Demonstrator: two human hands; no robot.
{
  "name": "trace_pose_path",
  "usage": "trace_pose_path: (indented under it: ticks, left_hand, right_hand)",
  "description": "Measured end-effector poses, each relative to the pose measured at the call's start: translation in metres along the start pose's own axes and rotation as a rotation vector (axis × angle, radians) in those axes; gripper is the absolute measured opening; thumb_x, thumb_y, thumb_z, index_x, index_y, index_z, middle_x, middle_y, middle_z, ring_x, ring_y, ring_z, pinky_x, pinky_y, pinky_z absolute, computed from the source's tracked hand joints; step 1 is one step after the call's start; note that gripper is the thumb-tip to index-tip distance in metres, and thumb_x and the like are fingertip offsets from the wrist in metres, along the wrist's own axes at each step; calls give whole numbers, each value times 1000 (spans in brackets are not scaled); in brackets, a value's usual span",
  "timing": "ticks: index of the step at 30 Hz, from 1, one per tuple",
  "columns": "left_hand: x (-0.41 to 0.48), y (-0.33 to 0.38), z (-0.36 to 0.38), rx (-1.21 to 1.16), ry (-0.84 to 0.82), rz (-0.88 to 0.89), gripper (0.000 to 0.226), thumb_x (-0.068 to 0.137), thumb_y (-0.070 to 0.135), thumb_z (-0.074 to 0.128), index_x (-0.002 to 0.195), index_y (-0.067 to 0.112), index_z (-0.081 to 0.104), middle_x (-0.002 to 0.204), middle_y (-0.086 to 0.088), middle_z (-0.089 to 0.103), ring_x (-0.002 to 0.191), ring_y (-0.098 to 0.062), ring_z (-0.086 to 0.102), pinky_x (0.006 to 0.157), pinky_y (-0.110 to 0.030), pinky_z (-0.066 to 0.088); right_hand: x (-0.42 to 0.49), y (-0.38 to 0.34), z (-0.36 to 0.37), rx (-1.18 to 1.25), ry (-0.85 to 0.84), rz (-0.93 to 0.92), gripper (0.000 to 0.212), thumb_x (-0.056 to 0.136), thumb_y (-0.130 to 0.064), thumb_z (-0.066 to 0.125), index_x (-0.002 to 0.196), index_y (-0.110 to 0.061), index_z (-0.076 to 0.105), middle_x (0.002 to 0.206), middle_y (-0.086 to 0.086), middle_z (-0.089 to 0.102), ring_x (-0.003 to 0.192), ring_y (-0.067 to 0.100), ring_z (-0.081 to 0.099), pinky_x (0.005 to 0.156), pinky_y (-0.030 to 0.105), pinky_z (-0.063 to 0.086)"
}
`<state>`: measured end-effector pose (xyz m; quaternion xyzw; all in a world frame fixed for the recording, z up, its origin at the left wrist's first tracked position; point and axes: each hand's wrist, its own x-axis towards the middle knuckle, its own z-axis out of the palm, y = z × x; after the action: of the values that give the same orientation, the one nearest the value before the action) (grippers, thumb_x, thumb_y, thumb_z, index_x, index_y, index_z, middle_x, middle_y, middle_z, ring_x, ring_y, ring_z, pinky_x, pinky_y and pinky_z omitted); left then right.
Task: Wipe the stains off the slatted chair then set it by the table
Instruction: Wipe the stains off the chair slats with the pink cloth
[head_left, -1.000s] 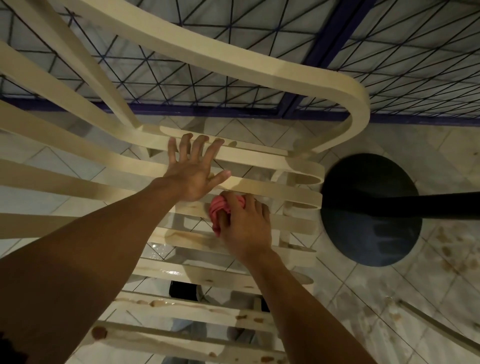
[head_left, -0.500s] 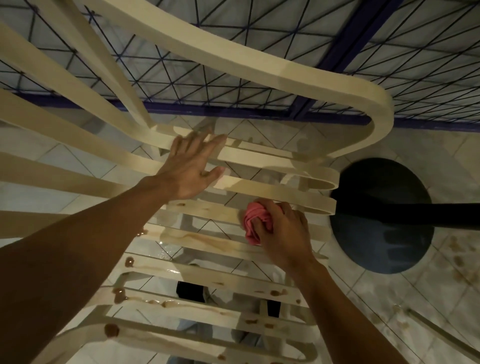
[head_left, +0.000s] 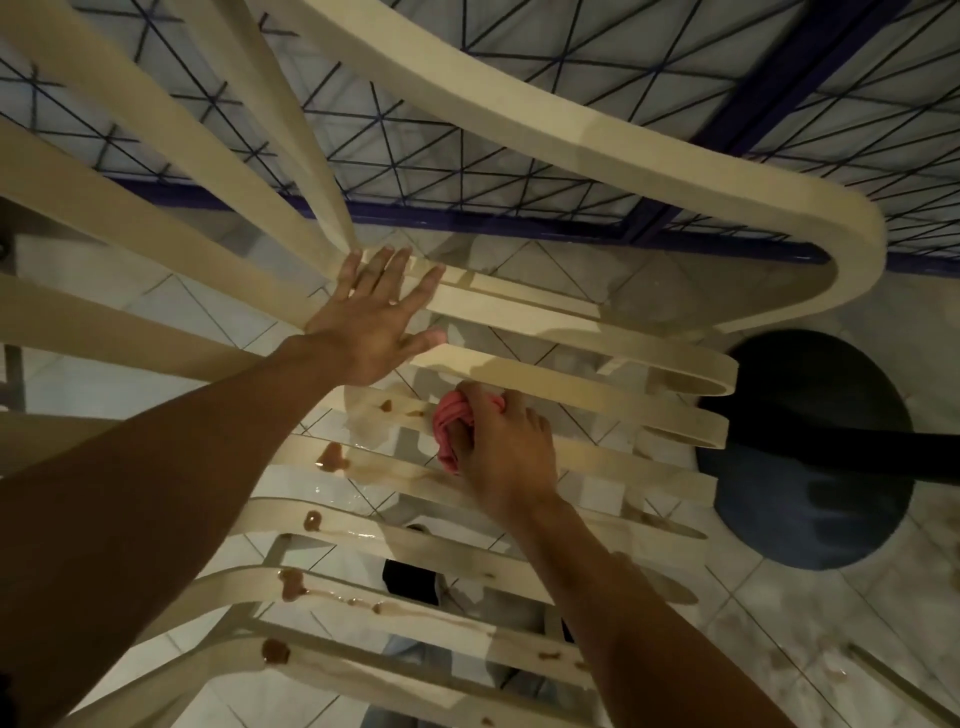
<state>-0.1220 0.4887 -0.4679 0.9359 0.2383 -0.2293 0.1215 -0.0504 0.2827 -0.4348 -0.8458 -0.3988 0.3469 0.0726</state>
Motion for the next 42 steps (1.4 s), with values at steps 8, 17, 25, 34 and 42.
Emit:
trace_pose_path:
  ticks: [8,17,25,34,42]
  left_hand:
    - [-1,3,-5,-1,-24,3,77,93,70,8,152,33,-26,161,-12,-26,148,-25,-27,116,-46,-24]
    - [-1,4,-6,23,-9,10,75,96,67,9,151,31,-28,162,-15,-22,149,-29,-23,113,-48,-24]
    - [-3,5,-11,9,-39,7,74,98,65,12,152,30,-27,162,-15,-22,149,-30,-23,114,-47,-23]
    - [-2,2,-12,-9,-26,35,73,100,62,14,155,29,-21,164,-14,-8,151,-31,-13,120,-47,-16]
    - [-3,1,-11,-36,-12,53,73,100,62,17,154,30,-20,165,-15,-7,151,-31,-13,119,-45,-18]
  right_hand:
    - [-16,32,-5,64,167,53,45,92,-37,65,136,-33,54,127,4,62,116,26,56,110,48,37]
    - [10,-22,3,121,82,71,38,97,-38,55,133,-26,55,119,8,62,108,29,58,101,41,43]
    - [17,-43,18,89,61,68,43,97,-42,52,138,-35,47,130,4,59,121,27,54,113,50,28]
    - [2,-47,37,231,328,-172,62,74,-16,83,127,-32,57,124,7,64,107,33,60,92,48,52]
    - [18,-96,58,145,295,-69,51,76,-19,83,124,-28,68,117,8,68,110,30,61,106,54,41]
